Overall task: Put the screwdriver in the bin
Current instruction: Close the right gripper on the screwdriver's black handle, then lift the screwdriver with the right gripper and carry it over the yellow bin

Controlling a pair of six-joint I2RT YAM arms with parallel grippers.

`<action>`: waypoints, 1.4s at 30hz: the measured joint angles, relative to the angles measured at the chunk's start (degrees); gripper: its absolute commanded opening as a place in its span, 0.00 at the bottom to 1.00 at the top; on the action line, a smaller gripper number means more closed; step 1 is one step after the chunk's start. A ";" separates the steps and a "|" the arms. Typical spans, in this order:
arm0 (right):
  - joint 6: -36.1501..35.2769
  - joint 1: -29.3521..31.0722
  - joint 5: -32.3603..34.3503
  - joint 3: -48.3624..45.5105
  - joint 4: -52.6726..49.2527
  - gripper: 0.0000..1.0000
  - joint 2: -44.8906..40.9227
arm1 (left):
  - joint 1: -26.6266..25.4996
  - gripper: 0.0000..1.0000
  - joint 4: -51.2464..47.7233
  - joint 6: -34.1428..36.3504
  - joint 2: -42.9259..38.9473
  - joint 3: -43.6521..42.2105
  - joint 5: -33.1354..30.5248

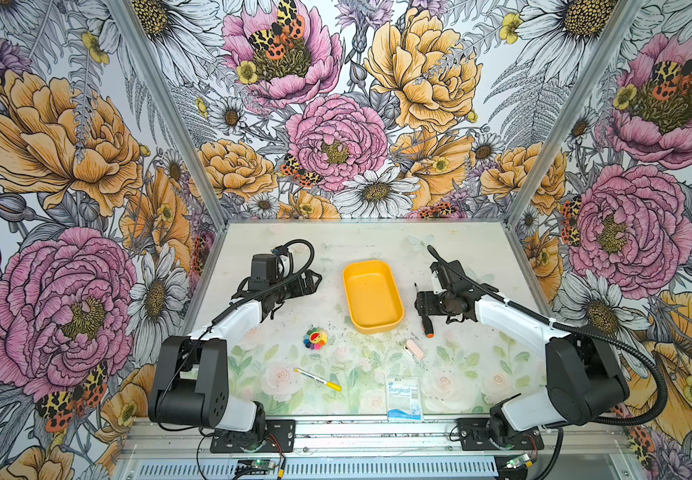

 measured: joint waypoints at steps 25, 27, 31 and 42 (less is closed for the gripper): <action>4.37 3.30 2.12 -2.89 -1.64 0.55 4.79 | 0.00 0.99 -4.55 -0.33 0.48 0.04 0.17; 4.57 3.30 2.14 -3.02 -1.68 0.47 4.81 | 0.00 0.99 -4.59 -0.33 0.48 0.04 0.17; 4.79 3.34 2.14 -3.06 -1.70 0.35 5.09 | 0.00 0.99 -4.74 -0.33 0.48 0.04 0.17; 4.87 3.41 1.99 -3.06 -1.70 0.00 5.14 | 0.00 0.99 -4.79 -0.33 0.44 0.04 0.17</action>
